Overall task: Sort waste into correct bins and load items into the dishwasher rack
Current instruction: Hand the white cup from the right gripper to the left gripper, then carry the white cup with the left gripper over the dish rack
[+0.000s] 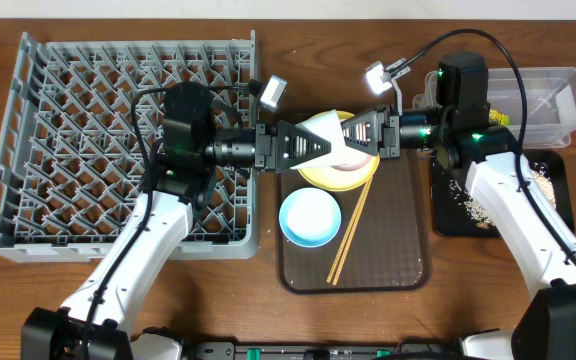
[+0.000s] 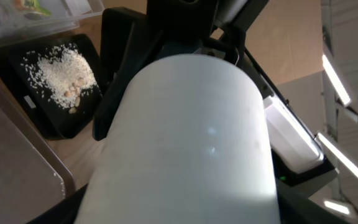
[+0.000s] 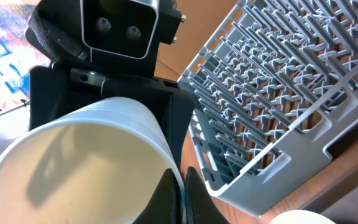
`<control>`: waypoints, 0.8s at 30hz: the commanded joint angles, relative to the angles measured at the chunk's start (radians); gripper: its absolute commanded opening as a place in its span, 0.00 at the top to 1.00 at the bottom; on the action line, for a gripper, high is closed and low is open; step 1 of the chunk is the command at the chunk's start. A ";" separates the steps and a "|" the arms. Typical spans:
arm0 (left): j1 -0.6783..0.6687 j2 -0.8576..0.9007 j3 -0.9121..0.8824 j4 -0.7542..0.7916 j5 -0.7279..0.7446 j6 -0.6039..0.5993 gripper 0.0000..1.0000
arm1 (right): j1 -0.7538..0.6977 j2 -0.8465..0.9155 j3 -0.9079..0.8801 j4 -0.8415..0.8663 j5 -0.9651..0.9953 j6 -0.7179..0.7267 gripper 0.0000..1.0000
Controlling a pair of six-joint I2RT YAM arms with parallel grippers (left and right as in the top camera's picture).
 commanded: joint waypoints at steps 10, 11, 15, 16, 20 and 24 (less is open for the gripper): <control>-0.004 0.000 0.012 -0.046 -0.070 0.219 0.47 | 0.006 0.009 0.007 -0.014 0.042 -0.005 0.75; -0.002 0.000 0.012 -0.082 -0.098 0.255 0.47 | 0.005 0.009 0.007 -0.016 0.044 -0.005 0.74; 0.031 0.000 0.012 -0.285 -0.266 0.406 0.51 | -0.016 0.009 0.007 -0.035 0.053 -0.008 0.71; 0.046 0.000 0.012 -0.329 -0.299 0.443 0.52 | -0.023 0.009 0.007 -0.048 0.067 -0.013 0.71; 0.122 -0.010 0.012 -0.408 -0.364 0.518 0.56 | -0.043 0.009 0.007 -0.177 0.246 -0.079 0.69; 0.215 -0.046 0.012 -0.486 -0.439 0.577 0.61 | -0.044 0.009 0.007 -0.336 0.520 -0.142 0.76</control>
